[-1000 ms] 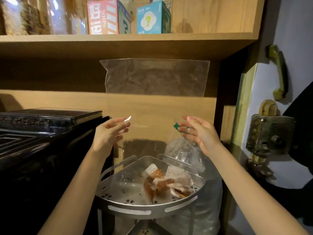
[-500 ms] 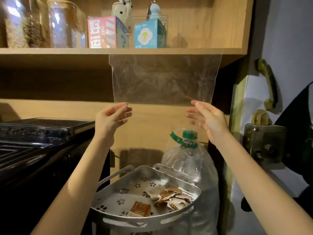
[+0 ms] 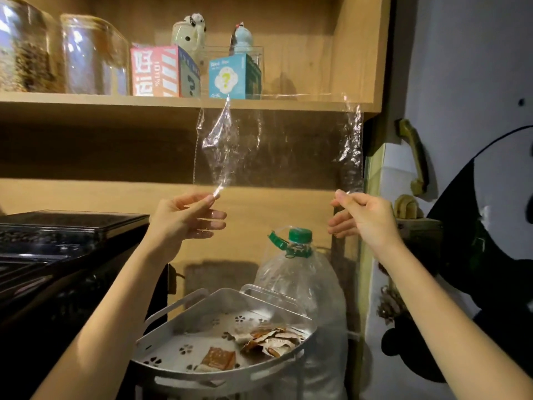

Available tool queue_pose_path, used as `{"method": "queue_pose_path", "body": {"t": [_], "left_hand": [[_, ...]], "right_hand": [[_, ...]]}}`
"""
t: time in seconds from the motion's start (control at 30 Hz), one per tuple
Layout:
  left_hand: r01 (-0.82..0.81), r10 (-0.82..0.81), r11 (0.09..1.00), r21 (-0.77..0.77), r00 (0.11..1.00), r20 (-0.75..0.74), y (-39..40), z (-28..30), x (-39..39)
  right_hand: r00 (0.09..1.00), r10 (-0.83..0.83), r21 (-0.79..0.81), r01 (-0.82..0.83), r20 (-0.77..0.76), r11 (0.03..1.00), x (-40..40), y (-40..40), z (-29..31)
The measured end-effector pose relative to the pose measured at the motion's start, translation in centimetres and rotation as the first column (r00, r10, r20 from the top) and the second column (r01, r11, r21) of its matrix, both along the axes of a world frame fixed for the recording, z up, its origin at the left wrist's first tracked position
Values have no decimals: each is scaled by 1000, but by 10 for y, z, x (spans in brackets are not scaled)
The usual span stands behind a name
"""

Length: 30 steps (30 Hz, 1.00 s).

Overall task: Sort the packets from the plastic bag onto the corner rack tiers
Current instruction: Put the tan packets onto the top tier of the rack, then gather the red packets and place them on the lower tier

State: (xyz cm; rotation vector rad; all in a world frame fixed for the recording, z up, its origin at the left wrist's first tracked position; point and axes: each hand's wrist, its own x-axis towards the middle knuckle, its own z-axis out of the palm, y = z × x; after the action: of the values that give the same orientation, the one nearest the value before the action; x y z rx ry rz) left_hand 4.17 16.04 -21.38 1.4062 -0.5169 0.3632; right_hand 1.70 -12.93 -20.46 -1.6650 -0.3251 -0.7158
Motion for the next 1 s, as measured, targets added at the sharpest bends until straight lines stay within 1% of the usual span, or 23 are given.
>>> {"method": "queue_pose_path", "body": {"t": [0.17, 0.27, 0.4, 0.43, 0.5, 0.63, 0.73, 0.8, 0.9, 1.0], "left_hand": [[156, -167, 983, -97, 979, -119, -5, -15, -15], [153, -175, 979, -132, 969, -173, -13, -31, -25], [188, -237, 960, -210, 941, -243, -22, -51, -35], [207, -250, 960, -187, 937, -246, -24, -55, -40], [222, -231, 973, -65, 945, -230, -27, -64, -46], [140, -110, 978, 156, 976, -189, -36, -78, -63], [46, -7, 941, 334, 993, -117, -41, -88, -69], [15, 20, 899, 439, 997, -74, -46, -95, -73], [13, 3, 875, 485, 999, -33, -59, -107, -80], [-94, 56, 862, 497, 994, 89, -78, -121, -85]], "right_hand": [[994, 88, 208, -73, -67, 976, -20, -6, -22], [989, 112, 328, -74, -98, 942, -32, -10, -43], [982, 58, 366, 12, -180, 931, -45, -17, -70], [978, 43, 370, 36, -202, 928, -49, -18, -76], [971, -4, 363, 93, -239, 927, -55, -20, -84], [946, -180, 254, 251, -271, 934, -72, -29, -100], [938, -237, 150, 280, -253, 948, -87, -40, -115], [923, -276, 97, 311, -270, 946, -96, -47, -125], [888, -360, 81, 397, -286, 914, -107, -61, -143], [858, -436, 90, 474, -273, 876, -120, -75, -162]]}}
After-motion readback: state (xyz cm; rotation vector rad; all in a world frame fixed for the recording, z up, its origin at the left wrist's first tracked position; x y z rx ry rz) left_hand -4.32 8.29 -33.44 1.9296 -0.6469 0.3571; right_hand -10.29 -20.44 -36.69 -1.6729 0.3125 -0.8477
